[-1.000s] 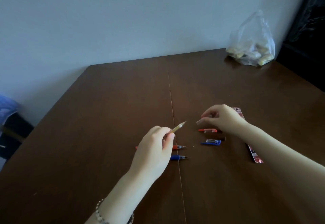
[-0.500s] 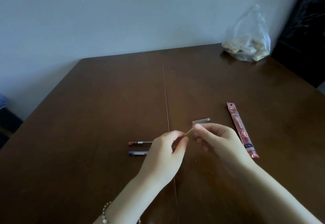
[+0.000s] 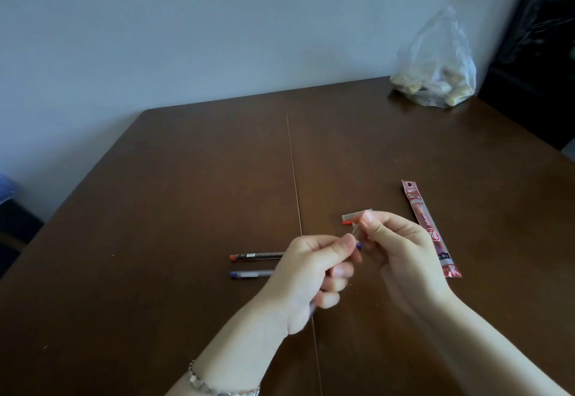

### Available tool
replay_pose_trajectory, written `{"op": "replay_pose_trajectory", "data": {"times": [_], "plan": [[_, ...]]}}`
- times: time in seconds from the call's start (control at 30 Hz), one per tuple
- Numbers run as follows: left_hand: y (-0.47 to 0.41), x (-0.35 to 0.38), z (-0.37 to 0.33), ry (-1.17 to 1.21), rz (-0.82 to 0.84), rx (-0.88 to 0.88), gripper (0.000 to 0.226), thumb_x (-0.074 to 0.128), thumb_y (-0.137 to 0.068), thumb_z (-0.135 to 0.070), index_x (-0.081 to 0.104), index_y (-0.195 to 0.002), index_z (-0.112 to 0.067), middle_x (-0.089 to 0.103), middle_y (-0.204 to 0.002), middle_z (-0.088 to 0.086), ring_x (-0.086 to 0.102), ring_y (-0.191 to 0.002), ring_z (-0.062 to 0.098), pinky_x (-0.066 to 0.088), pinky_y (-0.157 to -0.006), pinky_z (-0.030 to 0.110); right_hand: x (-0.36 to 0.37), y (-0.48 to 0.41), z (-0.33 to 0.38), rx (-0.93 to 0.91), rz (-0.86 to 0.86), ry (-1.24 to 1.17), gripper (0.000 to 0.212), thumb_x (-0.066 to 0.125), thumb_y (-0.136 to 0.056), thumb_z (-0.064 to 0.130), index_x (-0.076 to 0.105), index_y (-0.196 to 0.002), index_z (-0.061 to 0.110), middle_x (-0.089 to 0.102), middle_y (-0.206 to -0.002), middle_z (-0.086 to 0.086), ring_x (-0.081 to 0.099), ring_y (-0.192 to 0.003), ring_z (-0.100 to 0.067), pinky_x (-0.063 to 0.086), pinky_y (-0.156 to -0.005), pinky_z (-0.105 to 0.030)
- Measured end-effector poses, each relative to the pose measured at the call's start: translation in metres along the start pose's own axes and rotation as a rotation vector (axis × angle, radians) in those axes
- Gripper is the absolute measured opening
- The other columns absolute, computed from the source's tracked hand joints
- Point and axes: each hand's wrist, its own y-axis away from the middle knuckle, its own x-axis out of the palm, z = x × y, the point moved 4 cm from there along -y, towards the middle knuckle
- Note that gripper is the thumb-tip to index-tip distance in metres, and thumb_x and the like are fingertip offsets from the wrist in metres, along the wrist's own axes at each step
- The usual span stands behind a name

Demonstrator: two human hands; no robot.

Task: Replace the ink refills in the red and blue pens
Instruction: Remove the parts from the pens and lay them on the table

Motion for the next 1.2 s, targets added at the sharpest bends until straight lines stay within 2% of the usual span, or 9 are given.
{"op": "replay_pose_trajectory", "data": {"times": [0.2,0.33,0.5,0.6,0.7,0.83,0.97,1.1,1.2], "plan": [[0.001,0.003,0.000,0.073,0.118,-0.054,0.022,0.059,-0.072,-0.035,0.064,-0.061,-0.017,0.045,-0.043,-0.009,0.034,-0.034,0.004,0.026,-0.031,0.011,0.002,0.006,0.005,-0.038,0.046,-0.007,0.021,0.056,-0.072,0.027,0.065,-0.066,0.009,0.055,-0.050,-0.003,0.048,-0.048,-0.010,0.041,-0.050,-0.018],[0.005,0.015,0.000,0.423,0.382,-0.162,0.024,0.053,-0.080,-0.037,0.060,-0.067,-0.017,0.035,-0.045,-0.013,0.025,-0.036,0.001,0.023,-0.029,0.008,0.007,0.008,0.008,-0.086,0.107,-0.043,0.020,0.053,-0.075,0.026,0.064,-0.069,0.010,0.055,-0.046,-0.003,0.052,-0.044,-0.007,0.045,-0.049,-0.016],[-0.002,0.002,0.004,0.155,0.136,-0.030,0.027,0.051,-0.079,-0.035,0.061,-0.066,-0.015,0.040,-0.044,-0.010,0.029,-0.036,0.001,0.024,-0.031,0.011,0.000,0.001,-0.004,0.106,0.149,-0.069,0.029,0.056,-0.075,0.031,0.071,-0.086,0.010,0.051,-0.061,-0.002,0.049,-0.058,-0.014,0.044,-0.062,-0.024],[-0.002,-0.006,0.006,-0.060,0.037,0.023,0.029,0.048,-0.087,-0.033,0.061,-0.069,-0.014,0.041,-0.045,-0.009,0.028,-0.039,0.004,0.023,-0.034,0.014,-0.006,-0.001,-0.005,0.153,0.111,0.134,0.033,0.074,-0.060,0.047,0.070,-0.073,0.016,0.050,-0.065,-0.005,0.041,-0.066,-0.022,0.037,-0.068,-0.037],[0.000,-0.007,0.007,-0.175,0.010,0.045,0.029,0.046,-0.091,-0.029,0.059,-0.071,-0.013,0.041,-0.045,-0.009,0.029,-0.039,0.004,0.024,-0.035,0.015,-0.006,-0.002,-0.003,0.167,0.086,0.220,0.029,0.073,-0.057,0.046,0.067,-0.061,0.018,0.051,-0.066,-0.011,0.041,-0.065,-0.026,0.037,-0.062,-0.032],[0.002,-0.009,0.006,-0.212,-0.011,0.064,0.029,0.045,-0.091,-0.028,0.060,-0.070,-0.013,0.041,-0.045,-0.009,0.030,-0.038,0.005,0.024,-0.035,0.015,-0.004,-0.001,-0.002,0.199,0.143,0.166,0.030,0.065,-0.065,0.033,0.073,-0.086,0.013,0.058,-0.074,-0.014,0.046,-0.077,-0.031,0.037,-0.078,-0.043],[0.002,-0.010,0.006,-0.318,-0.031,0.089,0.027,0.045,-0.092,-0.027,0.060,-0.074,-0.012,0.042,-0.044,-0.010,0.031,-0.037,0.005,0.024,-0.035,0.014,-0.005,-0.001,-0.005,0.240,0.165,0.271,0.033,0.068,-0.062,0.041,0.069,-0.074,0.010,0.058,-0.076,-0.018,0.048,-0.077,-0.032,0.037,-0.078,-0.043],[0.003,-0.009,0.004,-0.350,-0.038,0.102,0.028,0.044,-0.092,-0.026,0.059,-0.074,-0.011,0.042,-0.043,-0.012,0.032,-0.035,0.004,0.024,-0.035,0.014,-0.005,0.000,-0.002,0.249,0.191,0.183,0.032,0.066,-0.064,0.032,0.072,-0.087,0.010,0.059,-0.080,-0.018,0.048,-0.080,-0.032,0.034,-0.079,-0.044],[0.002,-0.009,0.005,-0.400,-0.046,0.109,0.030,0.044,-0.092,-0.025,0.059,-0.081,-0.002,0.042,-0.041,-0.012,0.033,-0.034,0.005,0.024,-0.035,0.013,-0.004,0.000,-0.002,0.233,0.188,0.253,0.026,0.068,-0.061,0.039,0.070,-0.073,0.015,0.063,-0.077,-0.019,0.053,-0.076,-0.032,0.037,-0.076,-0.045]]}}
